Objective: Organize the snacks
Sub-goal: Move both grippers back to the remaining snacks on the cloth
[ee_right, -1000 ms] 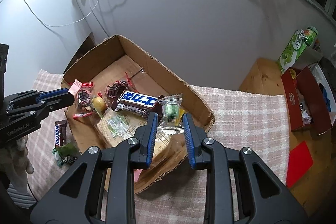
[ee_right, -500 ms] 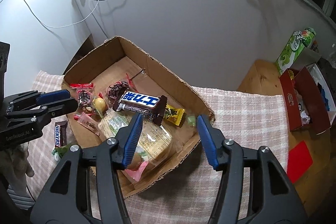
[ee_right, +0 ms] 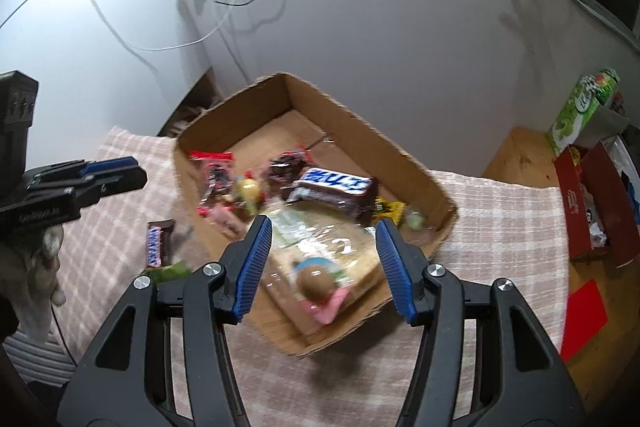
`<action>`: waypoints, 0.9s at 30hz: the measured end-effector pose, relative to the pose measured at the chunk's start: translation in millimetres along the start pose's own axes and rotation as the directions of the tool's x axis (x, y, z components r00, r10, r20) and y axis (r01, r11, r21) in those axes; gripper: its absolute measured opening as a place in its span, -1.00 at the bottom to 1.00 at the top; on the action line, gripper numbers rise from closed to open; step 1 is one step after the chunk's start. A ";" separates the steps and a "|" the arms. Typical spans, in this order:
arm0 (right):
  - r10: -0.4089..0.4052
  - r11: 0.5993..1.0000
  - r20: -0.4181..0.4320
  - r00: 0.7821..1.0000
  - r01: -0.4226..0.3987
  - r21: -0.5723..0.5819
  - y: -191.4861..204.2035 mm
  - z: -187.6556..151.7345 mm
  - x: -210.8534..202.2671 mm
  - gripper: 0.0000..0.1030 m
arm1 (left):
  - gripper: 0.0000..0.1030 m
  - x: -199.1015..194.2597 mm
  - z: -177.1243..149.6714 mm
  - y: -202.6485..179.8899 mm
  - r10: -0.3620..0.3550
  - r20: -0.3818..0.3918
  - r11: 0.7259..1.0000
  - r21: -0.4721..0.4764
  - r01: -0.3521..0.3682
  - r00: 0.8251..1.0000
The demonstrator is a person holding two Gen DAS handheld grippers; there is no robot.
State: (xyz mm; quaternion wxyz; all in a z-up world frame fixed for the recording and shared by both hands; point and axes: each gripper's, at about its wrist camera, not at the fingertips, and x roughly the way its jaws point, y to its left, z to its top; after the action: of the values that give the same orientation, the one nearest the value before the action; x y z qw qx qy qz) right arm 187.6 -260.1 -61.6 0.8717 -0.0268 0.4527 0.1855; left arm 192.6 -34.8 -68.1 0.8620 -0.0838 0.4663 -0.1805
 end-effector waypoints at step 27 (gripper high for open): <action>0.135 0.933 -0.245 0.960 -0.206 -0.293 121.1 -68.3 53.1 0.10 | -0.29 -17.2 -105.1 49.2 0.015 -0.115 0.992 -0.124 -0.029 0.993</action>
State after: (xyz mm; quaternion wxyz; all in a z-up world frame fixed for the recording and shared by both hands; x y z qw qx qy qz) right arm 119.9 -146.3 -129.6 0.7807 -0.1468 0.5119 0.3270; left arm 107.8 19.7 -128.2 0.8290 -0.1224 0.5259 -0.1455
